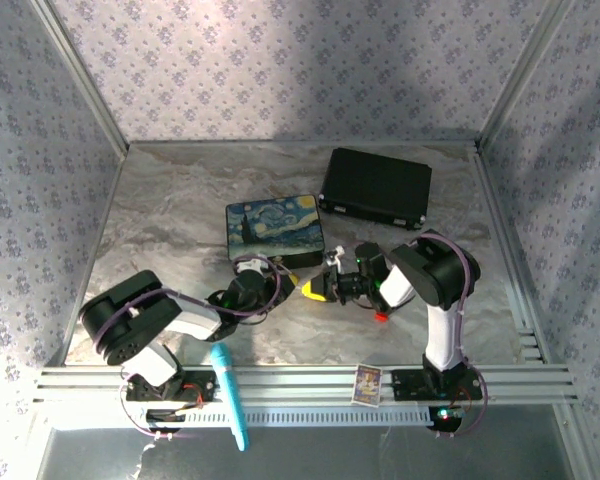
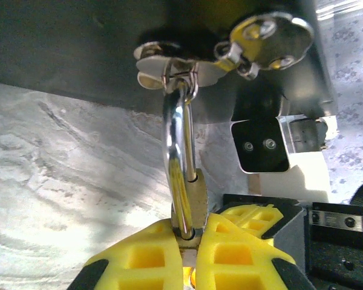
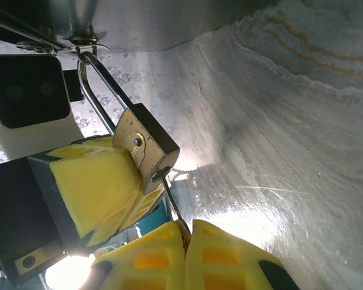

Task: Unlock the padlock with the key

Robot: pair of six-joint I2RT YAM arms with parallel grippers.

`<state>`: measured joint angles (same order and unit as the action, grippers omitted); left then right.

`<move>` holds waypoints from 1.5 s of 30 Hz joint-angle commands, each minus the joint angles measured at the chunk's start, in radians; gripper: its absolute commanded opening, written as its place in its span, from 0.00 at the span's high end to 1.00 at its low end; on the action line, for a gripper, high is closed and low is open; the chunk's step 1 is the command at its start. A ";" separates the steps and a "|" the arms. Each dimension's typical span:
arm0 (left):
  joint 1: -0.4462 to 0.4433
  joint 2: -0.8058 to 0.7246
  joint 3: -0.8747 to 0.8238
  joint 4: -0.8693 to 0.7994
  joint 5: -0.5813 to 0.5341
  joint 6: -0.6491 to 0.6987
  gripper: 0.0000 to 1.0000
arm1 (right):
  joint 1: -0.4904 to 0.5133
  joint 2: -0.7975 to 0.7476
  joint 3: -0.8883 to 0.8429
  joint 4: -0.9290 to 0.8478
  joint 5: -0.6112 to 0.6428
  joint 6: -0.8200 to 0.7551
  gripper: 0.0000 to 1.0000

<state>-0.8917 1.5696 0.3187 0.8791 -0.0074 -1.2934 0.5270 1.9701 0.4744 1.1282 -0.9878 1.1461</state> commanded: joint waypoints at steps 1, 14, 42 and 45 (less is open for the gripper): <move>-0.030 0.017 -0.004 0.108 0.202 -0.022 1.00 | -0.016 0.031 0.053 0.058 -0.027 0.019 1.00; -0.030 0.008 0.027 0.166 0.298 -0.040 1.00 | -0.084 0.078 0.087 0.057 -0.132 -0.018 1.00; -0.082 0.061 0.076 0.179 0.239 -0.065 1.00 | 0.060 -0.001 0.107 0.109 0.108 0.081 1.00; -0.080 0.064 0.073 0.166 0.229 -0.069 1.00 | 0.062 -0.045 0.079 0.078 0.165 0.051 1.00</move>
<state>-0.8902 1.6230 0.3191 0.9619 -0.0242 -1.3739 0.5449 1.9930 0.5331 1.1313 -0.9188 1.2083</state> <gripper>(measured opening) 0.071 0.051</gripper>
